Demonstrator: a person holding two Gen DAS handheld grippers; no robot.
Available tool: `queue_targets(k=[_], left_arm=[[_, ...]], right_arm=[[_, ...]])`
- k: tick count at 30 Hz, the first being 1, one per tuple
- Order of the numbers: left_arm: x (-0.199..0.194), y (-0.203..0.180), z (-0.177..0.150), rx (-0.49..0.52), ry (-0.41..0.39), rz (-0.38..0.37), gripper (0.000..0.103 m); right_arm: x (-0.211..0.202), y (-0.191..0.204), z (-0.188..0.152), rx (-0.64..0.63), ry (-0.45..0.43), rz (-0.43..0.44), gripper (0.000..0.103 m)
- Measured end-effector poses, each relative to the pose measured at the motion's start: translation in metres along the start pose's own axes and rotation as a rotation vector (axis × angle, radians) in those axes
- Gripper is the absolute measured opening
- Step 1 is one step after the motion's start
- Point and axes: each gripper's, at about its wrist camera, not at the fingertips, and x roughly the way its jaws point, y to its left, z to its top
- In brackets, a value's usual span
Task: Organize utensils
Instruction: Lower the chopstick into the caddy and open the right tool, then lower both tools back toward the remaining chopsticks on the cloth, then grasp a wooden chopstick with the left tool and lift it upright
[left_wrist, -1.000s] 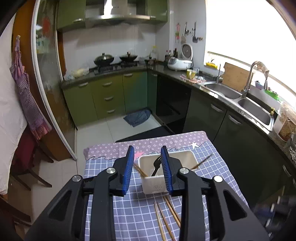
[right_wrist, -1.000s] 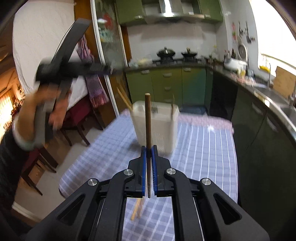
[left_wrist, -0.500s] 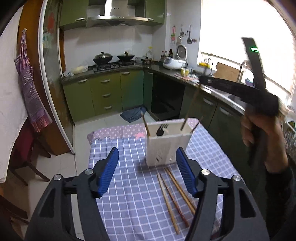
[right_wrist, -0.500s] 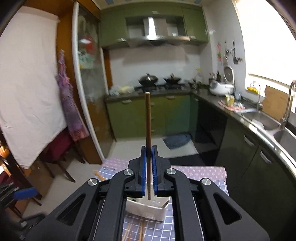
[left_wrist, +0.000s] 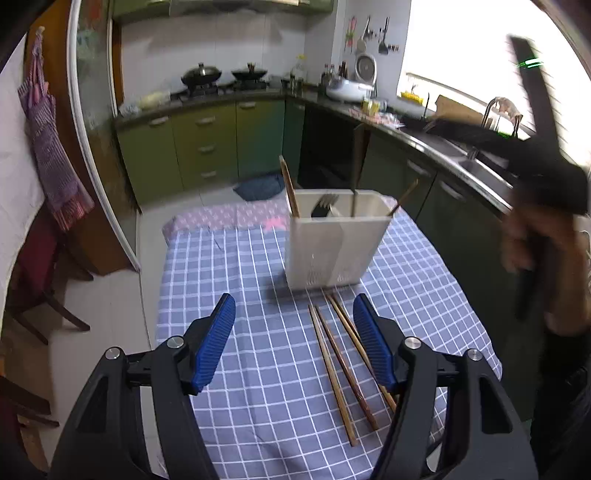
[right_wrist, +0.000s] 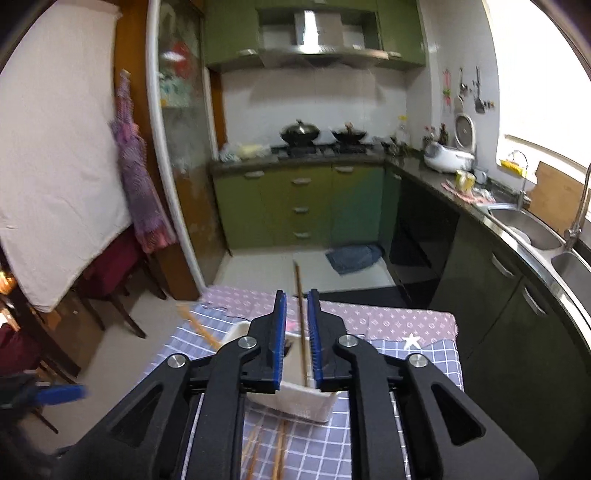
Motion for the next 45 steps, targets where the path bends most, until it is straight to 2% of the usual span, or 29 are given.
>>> queue_targets(k=[2, 4, 6, 9, 12, 15, 18, 23, 25, 32, 40, 45], left_arm=[[0.013, -0.004, -0.003, -0.001, 0.035, 0.000, 0.063], [0.029, -0.008, -0.008, -0.012, 0.078, -0.010, 0.063], [0.048, -0.012, -0.013, -0.025, 0.133, -0.026, 0.063], [0.080, -0.022, -0.023, -0.039, 0.216, -0.047, 0.063], [0.110, -0.032, -0.031, -0.041, 0.260, -0.015, 0.062], [0.132, -0.037, -0.036, -0.043, 0.301, 0.011, 0.053], [0.153, -0.039, -0.042, -0.052, 0.357, 0.036, 0.044], [0.174, -0.041, -0.048, -0.058, 0.408, 0.065, 0.034], [0.181, -0.041, -0.050, -0.067, 0.434, 0.065, 0.026], [0.200, -0.042, -0.058, -0.079, 0.481, 0.074, 0.019], [0.208, -0.043, -0.054, -0.065, 0.479, 0.094, 0.008], [0.201, -0.033, -0.050, -0.085, 0.464, 0.070, 0.007]], right_arm=[[-0.024, 0.002, -0.010, -0.017, -0.007, 0.018, 0.024], [-0.043, -0.001, -0.032, -0.032, 0.019, 0.039, 0.025], [-0.051, -0.009, -0.058, -0.033, 0.060, 0.035, 0.029], [-0.045, -0.029, -0.102, -0.012, 0.161, 0.017, 0.032], [-0.030, -0.047, -0.135, 0.021, 0.239, -0.014, 0.032], [-0.014, -0.066, -0.161, 0.068, 0.313, -0.015, 0.032], [-0.004, -0.076, -0.181, 0.082, 0.350, -0.016, 0.032], [0.008, -0.082, -0.192, 0.083, 0.381, 0.001, 0.032], [0.013, -0.080, -0.190, 0.081, 0.388, 0.007, 0.032], [0.015, -0.075, -0.189, 0.077, 0.398, 0.023, 0.032], [0.015, -0.071, -0.189, 0.064, 0.411, 0.028, 0.034], [0.018, -0.069, -0.190, 0.054, 0.425, 0.028, 0.034]])
